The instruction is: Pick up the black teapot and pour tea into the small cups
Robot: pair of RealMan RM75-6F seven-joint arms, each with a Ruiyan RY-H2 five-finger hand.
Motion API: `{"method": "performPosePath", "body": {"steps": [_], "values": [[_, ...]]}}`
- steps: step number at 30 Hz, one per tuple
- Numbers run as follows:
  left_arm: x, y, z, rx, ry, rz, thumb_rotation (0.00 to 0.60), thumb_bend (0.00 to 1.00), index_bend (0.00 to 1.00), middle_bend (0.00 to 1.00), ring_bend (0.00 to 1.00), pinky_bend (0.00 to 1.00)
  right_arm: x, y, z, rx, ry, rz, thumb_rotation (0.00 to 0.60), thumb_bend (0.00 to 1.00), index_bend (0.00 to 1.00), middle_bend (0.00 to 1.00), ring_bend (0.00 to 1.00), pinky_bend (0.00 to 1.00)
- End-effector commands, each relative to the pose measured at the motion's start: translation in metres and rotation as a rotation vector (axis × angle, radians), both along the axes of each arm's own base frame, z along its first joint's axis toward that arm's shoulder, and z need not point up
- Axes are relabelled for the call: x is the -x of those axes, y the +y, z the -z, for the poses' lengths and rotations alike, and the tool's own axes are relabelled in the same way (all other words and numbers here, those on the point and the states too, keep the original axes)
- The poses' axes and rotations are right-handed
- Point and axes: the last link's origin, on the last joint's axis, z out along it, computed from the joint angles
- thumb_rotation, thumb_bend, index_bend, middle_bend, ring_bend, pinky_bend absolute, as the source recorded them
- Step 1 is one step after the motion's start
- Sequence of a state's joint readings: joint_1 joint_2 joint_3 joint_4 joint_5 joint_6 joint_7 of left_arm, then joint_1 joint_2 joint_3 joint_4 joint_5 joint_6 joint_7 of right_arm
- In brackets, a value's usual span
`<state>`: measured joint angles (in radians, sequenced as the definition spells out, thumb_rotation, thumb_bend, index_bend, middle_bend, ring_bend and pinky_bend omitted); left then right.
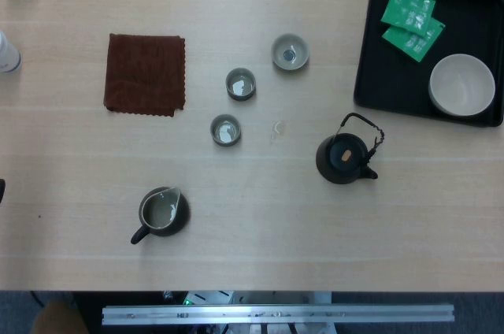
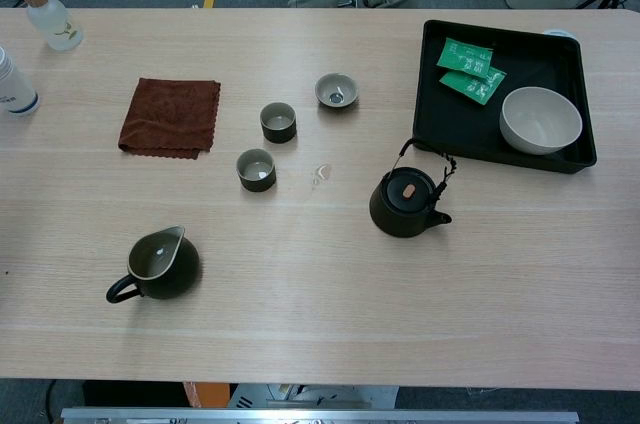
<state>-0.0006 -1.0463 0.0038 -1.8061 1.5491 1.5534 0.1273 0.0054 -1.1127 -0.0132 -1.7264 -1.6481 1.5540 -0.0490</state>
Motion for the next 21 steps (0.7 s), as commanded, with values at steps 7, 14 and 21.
{"method": "performPosePath", "body": {"steps": [7, 14, 21], "values": [[0.000, -0.002, -0.002, -0.002, -0.001, -0.004, 0.600, 0.30, 0.16, 0.12, 0.11, 0.13, -0.006, -0.005, 0.003, -0.028, 0.012, -0.038, 0.600, 0.20, 0.26, 0.27, 0.17, 0.26], [0.002, -0.004, -0.004, -0.003, -0.004, -0.016, 0.600, 0.30, 0.16, 0.12, 0.11, 0.13, -0.028, -0.026, 0.007, -0.077, 0.064, -0.138, 0.600, 0.20, 0.26, 0.27, 0.17, 0.26], [0.003, -0.005, -0.005, -0.011, -0.011, -0.022, 0.600, 0.30, 0.16, 0.12, 0.11, 0.13, -0.060, -0.056, 0.024, -0.169, 0.153, -0.250, 0.600, 0.16, 0.26, 0.27, 0.17, 0.26]]}}
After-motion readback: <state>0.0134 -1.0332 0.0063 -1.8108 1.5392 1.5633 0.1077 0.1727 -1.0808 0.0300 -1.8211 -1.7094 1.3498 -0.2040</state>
